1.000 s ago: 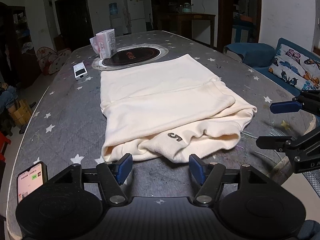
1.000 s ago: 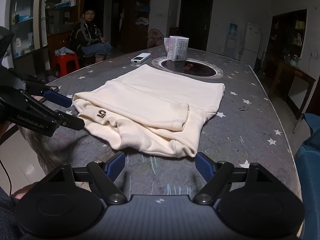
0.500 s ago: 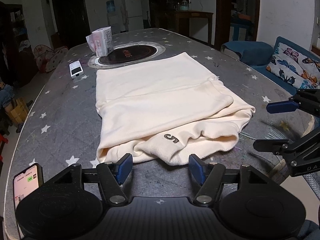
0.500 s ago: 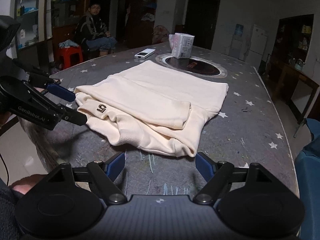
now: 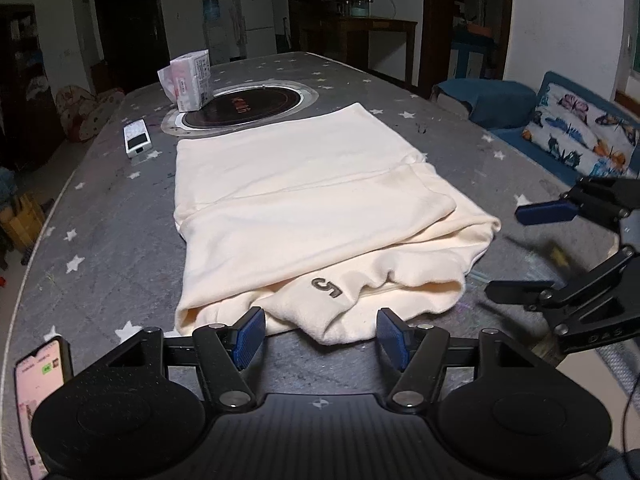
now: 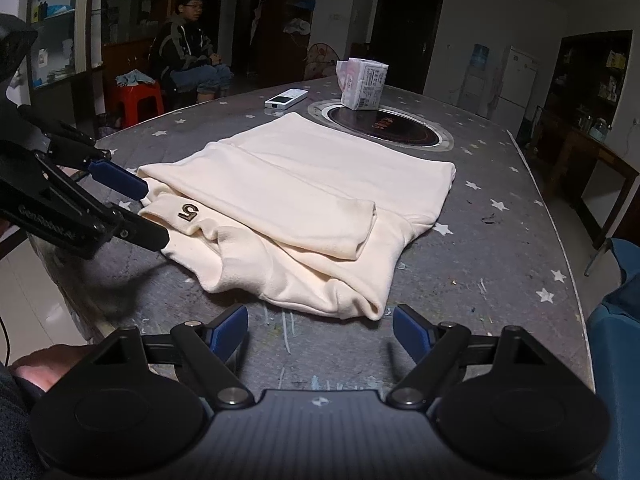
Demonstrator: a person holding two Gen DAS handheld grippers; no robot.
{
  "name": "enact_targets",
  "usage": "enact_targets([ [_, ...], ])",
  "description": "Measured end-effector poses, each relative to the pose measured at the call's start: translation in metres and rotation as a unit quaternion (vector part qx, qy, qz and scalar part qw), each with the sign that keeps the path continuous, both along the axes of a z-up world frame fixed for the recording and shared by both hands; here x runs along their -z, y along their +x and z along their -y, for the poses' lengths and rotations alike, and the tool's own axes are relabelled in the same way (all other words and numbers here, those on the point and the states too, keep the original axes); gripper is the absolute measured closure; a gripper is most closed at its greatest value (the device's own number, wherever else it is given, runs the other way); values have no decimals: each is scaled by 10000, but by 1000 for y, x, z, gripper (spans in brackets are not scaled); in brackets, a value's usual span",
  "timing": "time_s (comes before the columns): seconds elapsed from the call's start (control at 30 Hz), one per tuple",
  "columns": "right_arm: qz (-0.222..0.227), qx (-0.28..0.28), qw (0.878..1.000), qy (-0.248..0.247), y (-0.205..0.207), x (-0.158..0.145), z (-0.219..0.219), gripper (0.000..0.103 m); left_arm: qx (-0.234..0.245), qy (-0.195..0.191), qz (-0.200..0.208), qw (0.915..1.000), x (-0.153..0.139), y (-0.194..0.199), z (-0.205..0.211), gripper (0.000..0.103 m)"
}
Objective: Fold clothes
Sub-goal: 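Fold the hem up toward the collar with both grippers, then open both grippers and release the folded hem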
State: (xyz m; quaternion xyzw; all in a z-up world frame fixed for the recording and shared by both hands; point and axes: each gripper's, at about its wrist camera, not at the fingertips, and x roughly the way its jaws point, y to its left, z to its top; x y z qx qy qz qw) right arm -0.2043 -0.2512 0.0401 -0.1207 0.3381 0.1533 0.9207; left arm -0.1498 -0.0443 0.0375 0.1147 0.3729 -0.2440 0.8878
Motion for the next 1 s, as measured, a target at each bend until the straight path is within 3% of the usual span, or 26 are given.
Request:
enact_targets([
  [0.4,-19,-186,9997,-154,2,3,-4,21,-33,-125,-197,9997,2,10,-3,40],
  [0.67,0,-320,9991,-285,5,6,-8,21,-113,-105,-368,9992,7,19,-3,55],
  [0.73,13,-395,9987,-331,5,7,-10,21,-135,-75,-359,9992,6,20,-4,67],
  [0.83,52,-506,9978,-423,6,8,-12,22,-152,-112,-396,9990,5,22,-7,73],
  [1.0,157,-660,9959,-605,5,8,-17,23,-116,-93,-402,9991,1,21,-8,73],
])
